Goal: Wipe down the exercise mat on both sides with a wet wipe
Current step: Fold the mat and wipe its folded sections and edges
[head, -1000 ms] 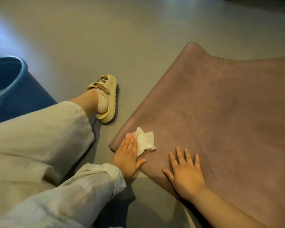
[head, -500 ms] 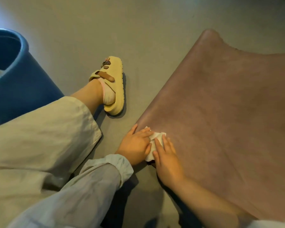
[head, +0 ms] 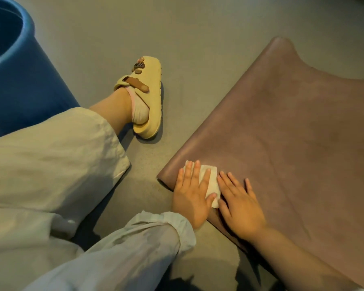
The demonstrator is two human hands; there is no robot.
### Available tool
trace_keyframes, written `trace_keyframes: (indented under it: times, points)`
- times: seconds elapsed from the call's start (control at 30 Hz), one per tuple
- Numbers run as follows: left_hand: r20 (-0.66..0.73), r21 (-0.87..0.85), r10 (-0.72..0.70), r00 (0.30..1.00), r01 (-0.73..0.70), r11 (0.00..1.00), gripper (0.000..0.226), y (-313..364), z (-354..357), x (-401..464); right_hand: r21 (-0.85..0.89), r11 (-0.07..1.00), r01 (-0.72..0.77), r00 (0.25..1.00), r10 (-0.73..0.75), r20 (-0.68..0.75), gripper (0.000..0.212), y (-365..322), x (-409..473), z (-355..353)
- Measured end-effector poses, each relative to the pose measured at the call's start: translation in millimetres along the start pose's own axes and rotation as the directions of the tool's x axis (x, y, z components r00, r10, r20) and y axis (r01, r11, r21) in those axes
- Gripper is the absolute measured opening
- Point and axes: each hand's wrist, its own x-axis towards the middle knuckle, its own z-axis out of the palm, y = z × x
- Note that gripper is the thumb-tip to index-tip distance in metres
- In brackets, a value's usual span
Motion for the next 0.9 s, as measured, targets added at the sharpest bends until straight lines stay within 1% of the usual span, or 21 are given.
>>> trace_keyframes:
  times: [0.03,0.1,0.17,0.23,0.27,0.33,0.37,0.43,0.47,0.5,0.6,0.67,0.7,0.73,0.8,0.87,0.9]
  points:
    - [-0.007,0.015,0.009,1.000,-0.009,1.000,0.058,-2.5,-1.0,2.0,-0.022,1.000,-0.014,1.000,0.014,0.001,0.058,6.4,-0.6,-1.1]
    - [-0.094,0.057,0.004,0.996,0.002,0.998,0.054,-16.8,-1.8,5.7,-0.054,0.997,-0.053,0.999,0.053,0.000,0.057,15.8,-0.2,-2.8]
    - [-0.144,0.010,-0.091,0.985,0.094,0.996,0.052,-33.3,-3.8,8.9,-0.082,0.993,-0.086,0.996,0.086,-0.003,0.054,21.7,-1.0,-3.6]
    - [-0.109,-0.121,-0.226,0.968,0.212,0.970,0.060,-48.7,-4.8,15.4,-0.099,0.988,-0.119,0.993,0.118,-0.014,0.053,25.4,-2.0,-3.0]
    - [-0.066,-0.200,-0.298,0.952,0.280,0.939,0.061,-54.3,-4.5,19.9,-0.109,0.984,-0.138,0.990,0.137,-0.016,0.054,27.2,-2.2,-2.4]
    - [0.044,-0.361,-0.366,0.930,0.356,0.862,0.057,-57.8,-2.7,26.0,-0.122,0.978,-0.170,0.985,0.169,-0.019,0.054,31.2,-2.5,-0.9]
    - [0.042,-0.437,-0.389,0.920,0.367,0.821,0.053,-56.1,-1.7,24.8,-0.126,0.975,-0.183,0.983,0.182,-0.018,0.055,33.7,-2.7,-0.5]
    - [-0.052,-0.538,-0.449,0.892,0.354,0.765,0.048,-45.6,-1.7,13.3,-0.132,0.972,-0.194,0.981,0.193,-0.017,0.056,37.8,-3.7,0.2]
    - [-0.073,-0.531,-0.476,0.876,0.370,0.762,0.049,-38.1,-1.4,6.2,-0.132,0.972,-0.192,0.981,0.192,-0.017,0.057,39.1,-4.1,0.6]
    - [-0.090,-0.487,-0.491,0.867,0.392,0.781,0.052,-30.7,0.9,0.8,-0.131,0.973,-0.190,0.982,0.189,-0.017,0.057,40.2,-4.2,1.2]
    - [-0.081,-0.285,-0.528,0.845,0.488,0.825,0.069,-16.9,14.5,0.7,-0.135,0.972,-0.190,0.982,0.190,-0.014,0.059,44.8,-2.0,1.4]
    - [-0.072,-0.174,-0.519,0.852,0.502,0.847,0.075,-15.5,16.7,8.7,-0.136,0.968,-0.210,0.978,0.209,-0.025,0.059,51.3,1.8,-0.9]
    - [-0.064,-0.145,-0.514,0.855,0.502,0.853,0.076,-15.7,16.7,13.1,-0.128,0.964,-0.232,0.973,0.230,-0.033,0.060,55.0,4.2,-2.3]
    - [-0.055,-0.144,-0.517,0.854,0.506,0.851,0.076,-15.4,16.7,17.1,-0.118,0.959,-0.258,0.966,0.255,-0.042,0.060,58.5,6.2,-3.6]
    - [-0.044,-0.197,-0.520,0.853,0.503,0.842,0.075,-13.0,15.4,27.2,-0.101,0.949,-0.298,0.954,0.294,-0.056,0.061,62.7,8.2,-4.1]
    - [-0.074,-0.257,-0.511,0.856,0.479,0.840,0.073,-9.1,10.8,38.8,-0.090,0.946,-0.312,0.950,0.308,-0.051,0.060,62.1,8.2,-2.6]
    - [-0.113,-0.269,-0.501,0.858,0.459,0.847,0.072,-6.7,9.3,45.5,-0.084,0.945,-0.315,0.949,0.312,-0.046,0.060,61.1,7.8,-1.8]
